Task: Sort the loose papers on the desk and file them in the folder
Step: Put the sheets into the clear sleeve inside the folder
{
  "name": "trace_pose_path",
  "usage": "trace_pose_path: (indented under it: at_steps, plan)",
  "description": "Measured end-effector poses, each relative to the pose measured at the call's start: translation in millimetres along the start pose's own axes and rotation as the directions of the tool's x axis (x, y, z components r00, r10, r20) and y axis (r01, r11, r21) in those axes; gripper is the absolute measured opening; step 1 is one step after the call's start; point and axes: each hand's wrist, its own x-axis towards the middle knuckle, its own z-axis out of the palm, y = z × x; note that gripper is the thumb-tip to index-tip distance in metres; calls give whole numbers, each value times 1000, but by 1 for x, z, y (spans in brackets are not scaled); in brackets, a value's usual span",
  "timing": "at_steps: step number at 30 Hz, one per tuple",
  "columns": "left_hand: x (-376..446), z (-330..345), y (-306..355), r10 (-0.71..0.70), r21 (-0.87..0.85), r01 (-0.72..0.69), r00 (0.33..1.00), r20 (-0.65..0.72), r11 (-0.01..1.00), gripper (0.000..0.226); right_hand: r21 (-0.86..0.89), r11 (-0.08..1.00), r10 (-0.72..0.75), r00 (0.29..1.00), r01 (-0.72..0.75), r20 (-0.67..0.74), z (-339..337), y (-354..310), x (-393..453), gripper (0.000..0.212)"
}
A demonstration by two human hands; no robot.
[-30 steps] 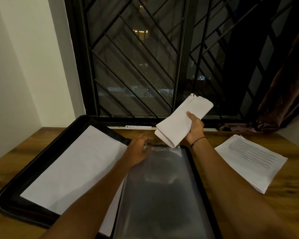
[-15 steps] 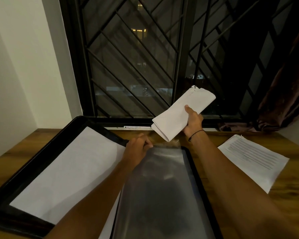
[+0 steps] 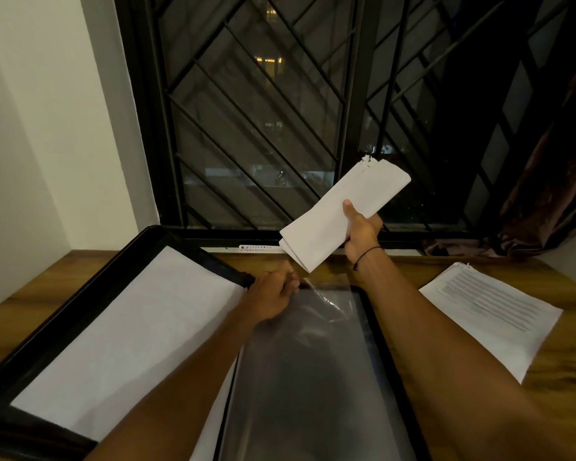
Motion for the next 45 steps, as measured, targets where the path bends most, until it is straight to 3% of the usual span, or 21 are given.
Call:
trace_pose_path:
  at_steps: [8,17,22,26,31,36,39,42,45]
  plan:
    - [-2,-6,4,-18,-123,25,998,55,992,6,-115,991,-70,994,61,-78,6,21,3,54]
    - [-5,-6,5,-26,-190,28,1000,12,981,5,-198,978,60,998,-66,-36,-4,37,17,58]
    - [-8,-10,3,-94,-305,96,995,21,947,9,-292,949,131,991,-118,25,-16,40,35,70]
    - [-6,-13,2,-90,-314,109,993,76,943,8,-396,911,177,976,-112,130,-27,38,33,56]
    - [1,-11,2,-80,-334,99,994,71,938,11,-440,875,351,890,-201,291,-39,38,20,46]
    - [6,-7,0,-81,-304,48,992,-97,951,8,-407,859,482,760,-312,436,-45,40,11,45]
    - [11,-4,-2,-70,-231,19,974,-214,973,10,-389,843,531,689,-372,493,-46,43,10,51]
    - [13,1,-5,-69,-193,23,969,-237,981,17,-361,818,575,630,-448,522,-42,47,11,61]
    - [12,4,-6,-37,-172,-3,972,-230,985,26,-474,759,650,553,-446,521,-34,46,8,84]
